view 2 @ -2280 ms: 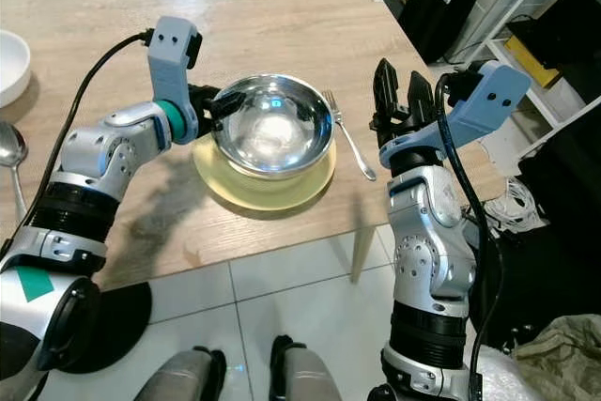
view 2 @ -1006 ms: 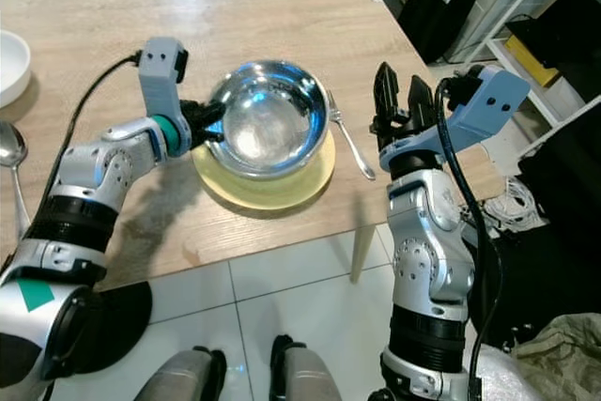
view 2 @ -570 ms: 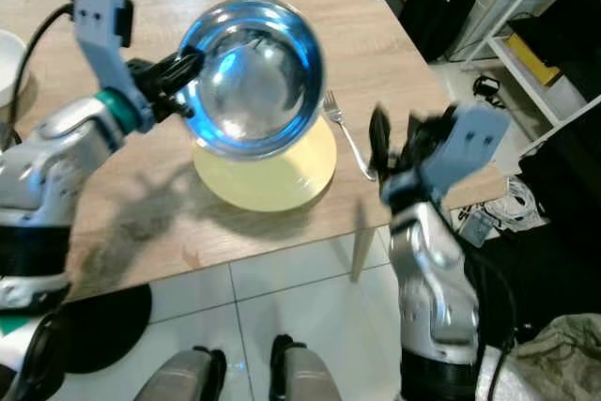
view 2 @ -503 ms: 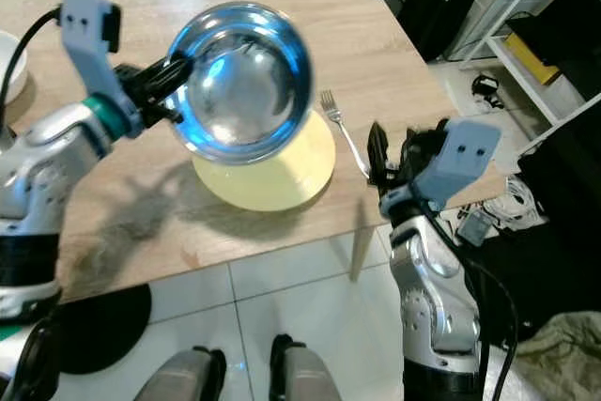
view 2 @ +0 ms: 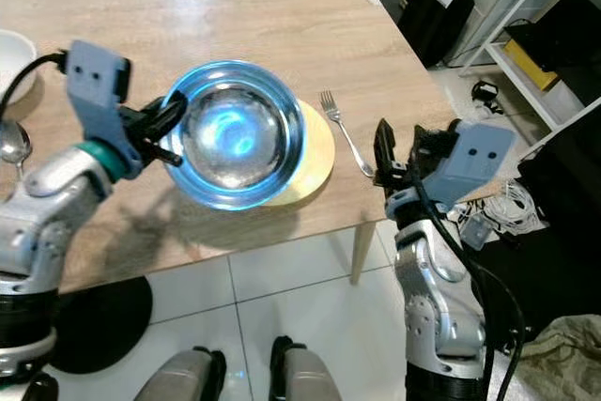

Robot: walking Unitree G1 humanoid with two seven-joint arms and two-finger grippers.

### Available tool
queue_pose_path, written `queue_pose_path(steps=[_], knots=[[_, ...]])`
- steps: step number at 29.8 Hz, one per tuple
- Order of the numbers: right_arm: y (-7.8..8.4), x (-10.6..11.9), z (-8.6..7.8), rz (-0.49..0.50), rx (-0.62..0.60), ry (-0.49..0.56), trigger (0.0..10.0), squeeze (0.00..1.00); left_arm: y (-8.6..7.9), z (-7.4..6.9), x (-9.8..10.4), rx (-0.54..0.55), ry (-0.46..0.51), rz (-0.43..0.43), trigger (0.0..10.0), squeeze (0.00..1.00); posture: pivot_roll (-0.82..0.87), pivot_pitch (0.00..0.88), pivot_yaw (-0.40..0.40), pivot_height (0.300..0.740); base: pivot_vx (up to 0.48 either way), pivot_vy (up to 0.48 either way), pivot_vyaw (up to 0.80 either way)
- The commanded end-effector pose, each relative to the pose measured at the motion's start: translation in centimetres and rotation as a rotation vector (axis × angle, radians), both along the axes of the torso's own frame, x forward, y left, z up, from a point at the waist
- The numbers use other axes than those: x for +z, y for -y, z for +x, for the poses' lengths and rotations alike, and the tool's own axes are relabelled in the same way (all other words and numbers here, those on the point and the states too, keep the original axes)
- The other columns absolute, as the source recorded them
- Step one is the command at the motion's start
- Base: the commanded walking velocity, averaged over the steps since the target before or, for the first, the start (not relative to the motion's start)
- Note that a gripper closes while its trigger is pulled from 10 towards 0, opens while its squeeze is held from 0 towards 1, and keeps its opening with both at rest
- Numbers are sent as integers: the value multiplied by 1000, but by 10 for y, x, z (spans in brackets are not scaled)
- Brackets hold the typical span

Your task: Setting the table

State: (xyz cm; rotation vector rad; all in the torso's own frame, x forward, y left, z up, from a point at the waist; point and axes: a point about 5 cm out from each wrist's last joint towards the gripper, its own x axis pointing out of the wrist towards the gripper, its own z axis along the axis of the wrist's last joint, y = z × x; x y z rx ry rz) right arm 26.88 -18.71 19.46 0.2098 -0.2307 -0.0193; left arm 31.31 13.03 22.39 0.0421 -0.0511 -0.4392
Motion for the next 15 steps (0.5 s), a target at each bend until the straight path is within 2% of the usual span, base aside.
queue_pose_path(steps=[1, 15], knots=[[4, -3, -1, 6, -29, -12, 10000, 0, 2, -1, 6, 3, 38, 16, 10000, 0, 133, 94, -21, 740, 0, 0, 0], [8, -7, -6, 7, -66, -24, 10000, 0, 9, -1, 8, 2, 54, -6, 10000, 0, 118, 98, -11, 740, 0, 0, 0]])
